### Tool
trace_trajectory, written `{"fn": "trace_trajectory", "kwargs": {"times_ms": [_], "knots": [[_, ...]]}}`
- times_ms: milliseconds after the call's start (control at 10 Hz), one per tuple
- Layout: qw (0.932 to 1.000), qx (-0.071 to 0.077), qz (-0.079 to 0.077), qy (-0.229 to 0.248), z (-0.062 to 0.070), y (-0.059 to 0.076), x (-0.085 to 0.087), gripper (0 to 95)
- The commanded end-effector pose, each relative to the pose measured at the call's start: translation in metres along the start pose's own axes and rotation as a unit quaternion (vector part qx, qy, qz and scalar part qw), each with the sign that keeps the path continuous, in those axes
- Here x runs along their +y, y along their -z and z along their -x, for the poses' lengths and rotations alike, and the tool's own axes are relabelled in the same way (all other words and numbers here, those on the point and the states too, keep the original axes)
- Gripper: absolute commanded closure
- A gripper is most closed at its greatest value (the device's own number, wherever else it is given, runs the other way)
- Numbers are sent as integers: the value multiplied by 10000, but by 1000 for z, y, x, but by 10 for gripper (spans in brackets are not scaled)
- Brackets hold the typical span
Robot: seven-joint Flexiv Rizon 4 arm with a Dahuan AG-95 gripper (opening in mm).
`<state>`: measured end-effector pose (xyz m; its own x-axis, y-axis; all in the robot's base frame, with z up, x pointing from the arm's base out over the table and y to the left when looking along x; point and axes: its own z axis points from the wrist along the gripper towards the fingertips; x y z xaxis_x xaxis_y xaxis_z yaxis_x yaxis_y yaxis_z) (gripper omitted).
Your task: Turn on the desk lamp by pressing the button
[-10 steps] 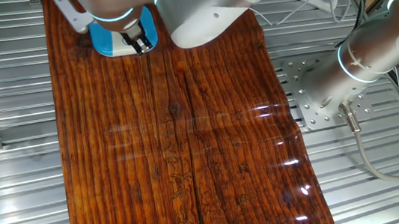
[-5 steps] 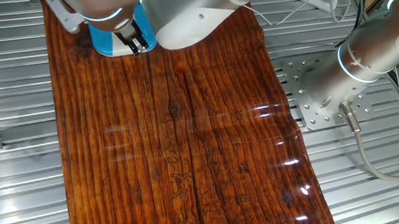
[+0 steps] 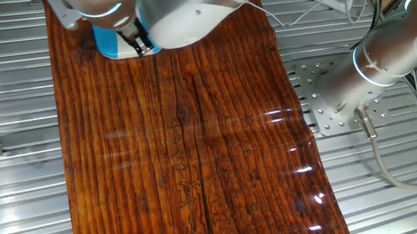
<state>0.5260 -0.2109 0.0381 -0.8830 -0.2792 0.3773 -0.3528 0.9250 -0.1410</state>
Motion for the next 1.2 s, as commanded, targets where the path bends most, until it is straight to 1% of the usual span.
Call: {"fn": "trace_trajectory", "kwargs": {"times_ms": [100,200,300,400,500,600,700,900,1000,1100,1200], "knots": [[9995,-230,-204,66,-1,-30,0,950],[9994,-281,-197,76,-2,-28,1,950],[9972,-468,-465,353,-3,-27,1,950],[9962,-470,-588,445,-3,-28,1,950],[9954,-513,-644,500,-3,-27,1,950],[9956,-494,-634,482,-4,-27,1,950],[9953,-521,-658,489,-4,-26,1,950],[9929,-637,-789,621,-4,-26,1,950],[9936,-565,-776,593,-4,-26,2,950],[9937,-553,-774,593,-5,-26,2,950],[9920,-542,-897,705,-5,-25,2,950]]}}
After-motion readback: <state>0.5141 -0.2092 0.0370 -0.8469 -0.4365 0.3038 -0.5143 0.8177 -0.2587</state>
